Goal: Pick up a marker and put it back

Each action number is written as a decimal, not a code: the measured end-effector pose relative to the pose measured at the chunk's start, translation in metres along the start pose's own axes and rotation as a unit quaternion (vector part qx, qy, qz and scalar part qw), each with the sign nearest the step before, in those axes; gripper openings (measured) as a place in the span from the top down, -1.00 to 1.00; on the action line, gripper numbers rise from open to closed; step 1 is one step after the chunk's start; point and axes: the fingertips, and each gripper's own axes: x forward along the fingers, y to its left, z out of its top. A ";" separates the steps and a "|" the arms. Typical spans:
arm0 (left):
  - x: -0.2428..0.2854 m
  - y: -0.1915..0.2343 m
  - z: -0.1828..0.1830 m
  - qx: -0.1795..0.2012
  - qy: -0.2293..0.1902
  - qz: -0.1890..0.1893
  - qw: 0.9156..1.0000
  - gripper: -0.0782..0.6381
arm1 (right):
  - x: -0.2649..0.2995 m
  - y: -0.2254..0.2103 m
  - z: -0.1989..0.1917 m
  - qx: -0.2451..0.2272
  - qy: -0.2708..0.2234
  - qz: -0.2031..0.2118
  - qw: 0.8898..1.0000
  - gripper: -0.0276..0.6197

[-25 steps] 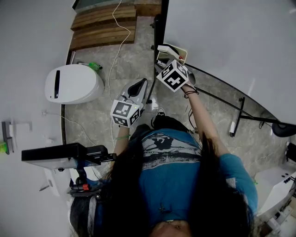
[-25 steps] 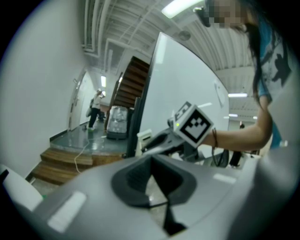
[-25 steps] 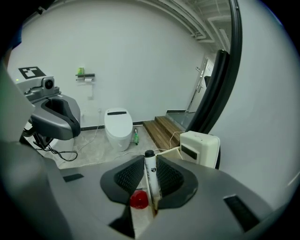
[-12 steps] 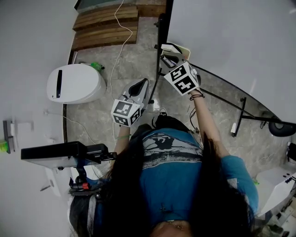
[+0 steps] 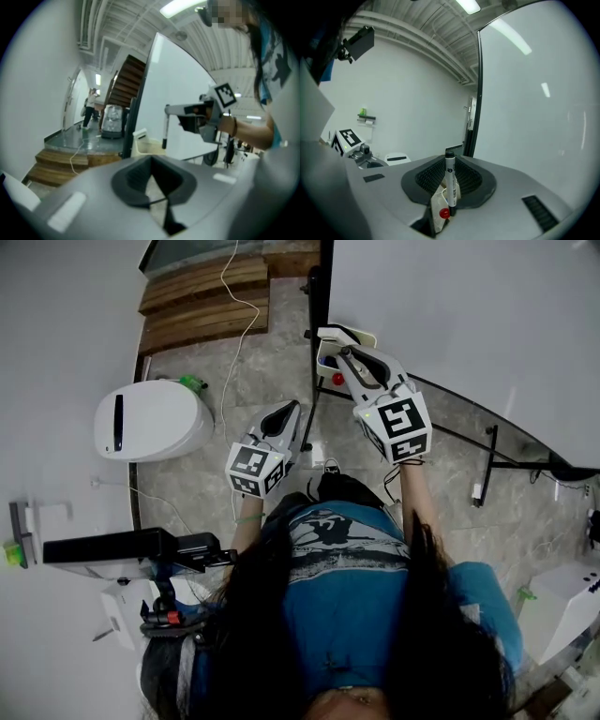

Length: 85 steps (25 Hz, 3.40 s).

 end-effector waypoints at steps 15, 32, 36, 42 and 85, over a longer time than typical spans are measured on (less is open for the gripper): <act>0.003 -0.015 -0.004 0.026 0.023 -0.033 0.999 0.77 | -0.060 0.007 0.005 0.066 -0.054 -0.028 0.996 0.69; 0.002 -0.017 0.000 0.014 0.008 -0.044 0.999 0.77 | -0.055 0.012 0.000 0.068 -0.046 -0.023 0.996 0.69; 0.002 -0.016 0.000 0.013 0.006 -0.043 0.999 0.77 | -0.054 0.012 0.000 0.064 -0.043 -0.023 0.997 0.69; 0.002 -0.014 0.002 0.012 0.005 -0.038 0.999 0.77 | -0.048 0.005 0.002 0.053 -0.041 -0.022 0.998 0.70; -0.031 -0.010 -0.017 -0.001 0.012 -0.019 1.000 0.77 | 0.004 0.059 -0.080 0.172 0.054 0.031 0.983 0.67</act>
